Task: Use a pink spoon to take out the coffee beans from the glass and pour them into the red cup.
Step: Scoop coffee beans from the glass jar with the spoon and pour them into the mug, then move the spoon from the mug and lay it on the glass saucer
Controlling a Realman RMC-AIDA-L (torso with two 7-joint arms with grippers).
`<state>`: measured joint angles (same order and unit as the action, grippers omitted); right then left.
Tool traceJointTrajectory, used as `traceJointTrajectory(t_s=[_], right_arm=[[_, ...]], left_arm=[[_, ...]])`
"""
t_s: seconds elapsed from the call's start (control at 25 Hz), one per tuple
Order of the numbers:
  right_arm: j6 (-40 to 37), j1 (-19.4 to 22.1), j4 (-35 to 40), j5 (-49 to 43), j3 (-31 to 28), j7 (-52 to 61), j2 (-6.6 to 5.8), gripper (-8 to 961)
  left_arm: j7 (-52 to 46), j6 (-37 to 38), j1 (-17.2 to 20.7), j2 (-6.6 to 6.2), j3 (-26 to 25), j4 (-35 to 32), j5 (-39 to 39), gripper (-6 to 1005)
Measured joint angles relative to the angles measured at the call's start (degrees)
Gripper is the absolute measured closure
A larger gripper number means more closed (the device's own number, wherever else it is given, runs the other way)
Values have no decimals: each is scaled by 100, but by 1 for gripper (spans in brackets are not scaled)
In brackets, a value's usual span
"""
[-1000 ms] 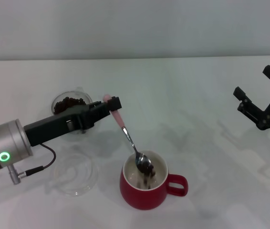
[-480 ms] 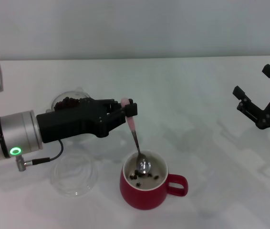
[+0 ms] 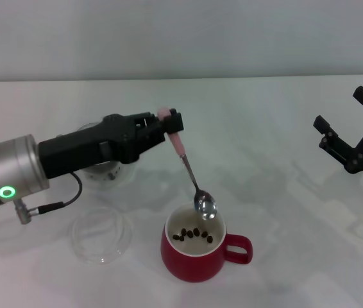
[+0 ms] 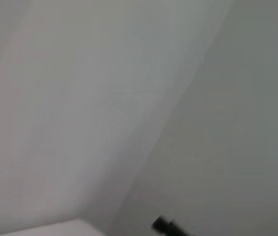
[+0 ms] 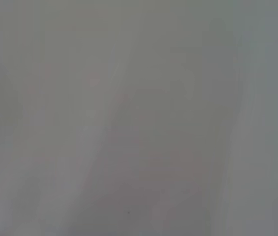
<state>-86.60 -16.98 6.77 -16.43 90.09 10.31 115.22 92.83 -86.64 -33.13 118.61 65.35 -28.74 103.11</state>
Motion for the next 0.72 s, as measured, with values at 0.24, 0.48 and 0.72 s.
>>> traceJointTrajectory(t_s=[0.24,0.48,0.72], right_arm=[[-16,-3,20,0,0,-7,0,118],[-31,33,26,0,0,-7,0,118],[-34,37,18,3,-14,-18,-1,118]], left_arm=[[-297,-320,393,-83,-180,-238,397,872],[-393,-565,943,-115,-803,-603,399,872],[-190,-723,1431,-199,-1168,-652,381,872]])
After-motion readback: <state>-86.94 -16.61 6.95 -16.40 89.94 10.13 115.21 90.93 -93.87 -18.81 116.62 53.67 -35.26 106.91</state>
